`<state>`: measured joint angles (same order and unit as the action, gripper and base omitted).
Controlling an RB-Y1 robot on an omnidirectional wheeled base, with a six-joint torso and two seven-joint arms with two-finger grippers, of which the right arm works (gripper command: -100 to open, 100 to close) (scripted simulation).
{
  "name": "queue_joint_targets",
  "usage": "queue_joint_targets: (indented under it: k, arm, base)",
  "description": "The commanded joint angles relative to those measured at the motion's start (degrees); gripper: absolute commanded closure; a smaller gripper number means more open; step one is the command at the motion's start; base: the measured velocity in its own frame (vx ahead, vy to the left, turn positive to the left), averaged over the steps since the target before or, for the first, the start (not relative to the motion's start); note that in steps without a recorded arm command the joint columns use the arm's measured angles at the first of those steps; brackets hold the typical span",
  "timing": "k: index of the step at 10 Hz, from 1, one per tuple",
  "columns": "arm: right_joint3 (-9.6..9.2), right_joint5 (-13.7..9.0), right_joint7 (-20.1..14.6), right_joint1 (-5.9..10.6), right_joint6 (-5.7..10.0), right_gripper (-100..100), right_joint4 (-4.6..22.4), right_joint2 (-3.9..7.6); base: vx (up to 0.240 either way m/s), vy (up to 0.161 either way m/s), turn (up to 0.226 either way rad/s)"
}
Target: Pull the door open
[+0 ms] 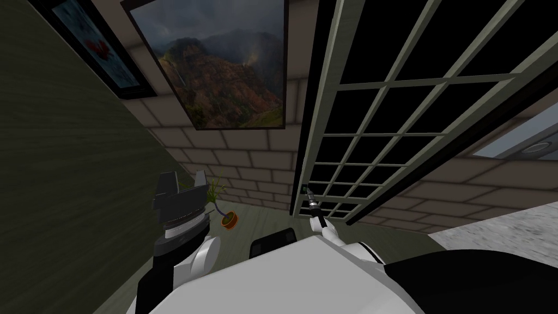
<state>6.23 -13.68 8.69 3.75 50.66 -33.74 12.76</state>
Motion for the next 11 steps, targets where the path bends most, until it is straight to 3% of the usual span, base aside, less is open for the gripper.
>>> queue_joint_targets:
  k: [1,4,8,11]
  arm:
    - [-1.48,-0.18,-2.86,-0.46,-0.77,100,-1.31,-1.04]
    - [-1.48,-0.18,-3.34,-0.46,-0.77,100,-1.31,-1.04]
    - [-2.17,-2.04,-10.34,-0.51,-0.64,100,-1.22,-0.62]
    - [-2.4,-2.67,-12.88,-0.53,-0.59,100,-1.38,-0.48]
  base:
    - [-0.037,-0.012,0.071]
    - [-0.018,0.002,0.006]
    - [-0.03,-0.01,0.049]
    - [-0.028,-0.012,0.049]
